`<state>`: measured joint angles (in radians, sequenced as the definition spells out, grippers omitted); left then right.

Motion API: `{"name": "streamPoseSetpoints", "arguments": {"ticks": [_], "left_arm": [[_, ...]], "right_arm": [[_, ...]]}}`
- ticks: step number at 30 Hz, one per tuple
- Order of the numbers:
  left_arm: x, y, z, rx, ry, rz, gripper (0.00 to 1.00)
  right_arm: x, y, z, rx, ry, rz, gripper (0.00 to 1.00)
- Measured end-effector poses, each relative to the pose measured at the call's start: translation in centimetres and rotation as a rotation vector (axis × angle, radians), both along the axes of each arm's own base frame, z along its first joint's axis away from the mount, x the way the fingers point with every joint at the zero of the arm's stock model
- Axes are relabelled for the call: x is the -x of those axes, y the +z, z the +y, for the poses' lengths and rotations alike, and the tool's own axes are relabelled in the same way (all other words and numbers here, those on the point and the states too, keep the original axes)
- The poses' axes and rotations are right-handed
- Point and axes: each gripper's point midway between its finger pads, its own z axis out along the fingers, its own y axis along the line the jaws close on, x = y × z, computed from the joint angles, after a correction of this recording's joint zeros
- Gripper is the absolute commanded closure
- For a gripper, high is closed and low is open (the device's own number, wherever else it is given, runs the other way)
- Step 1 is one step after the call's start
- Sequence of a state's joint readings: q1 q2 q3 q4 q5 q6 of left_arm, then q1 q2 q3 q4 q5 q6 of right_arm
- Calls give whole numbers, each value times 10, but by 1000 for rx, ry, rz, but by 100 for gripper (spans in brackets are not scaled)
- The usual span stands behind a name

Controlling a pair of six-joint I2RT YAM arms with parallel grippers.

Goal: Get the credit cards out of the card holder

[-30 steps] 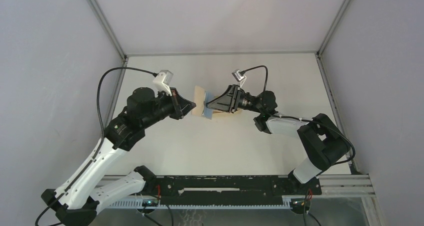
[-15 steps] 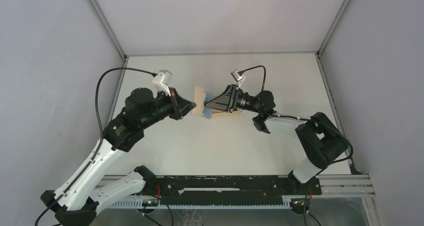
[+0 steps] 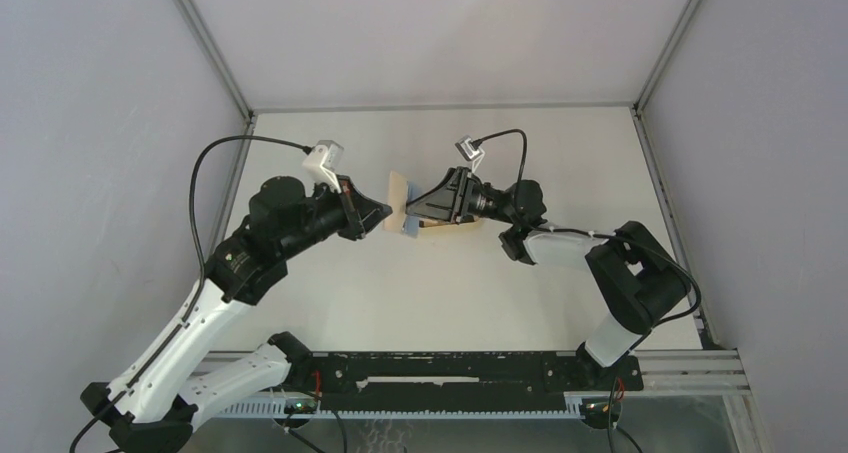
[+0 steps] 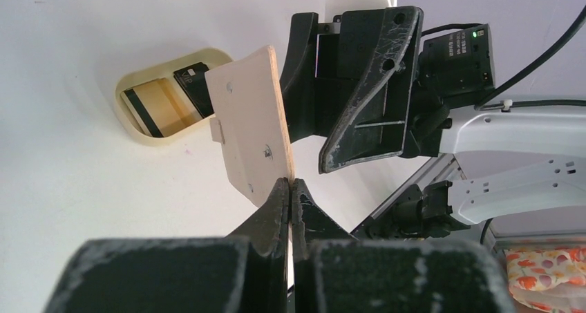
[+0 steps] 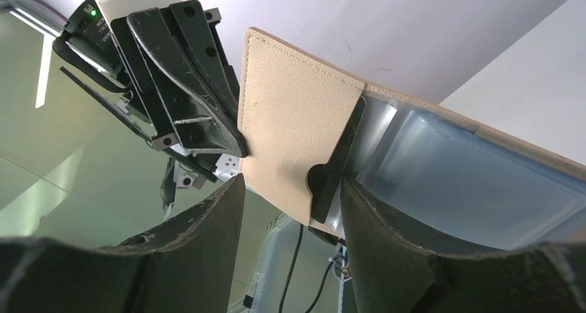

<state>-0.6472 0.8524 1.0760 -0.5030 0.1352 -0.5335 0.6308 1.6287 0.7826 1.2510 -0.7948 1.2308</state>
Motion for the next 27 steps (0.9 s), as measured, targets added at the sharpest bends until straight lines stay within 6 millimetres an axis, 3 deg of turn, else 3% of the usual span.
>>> {"name": "streamPoseSetpoints", "arguments": {"ticks": [15, 27], "left_arm": [[2, 5, 6, 7, 16, -16, 100], [-9, -4, 24, -24, 100, 6, 100]], "right_arm": [[0, 4, 1, -27, 17, 2, 57], [2, 8, -1, -42, 22, -20, 63]]}}
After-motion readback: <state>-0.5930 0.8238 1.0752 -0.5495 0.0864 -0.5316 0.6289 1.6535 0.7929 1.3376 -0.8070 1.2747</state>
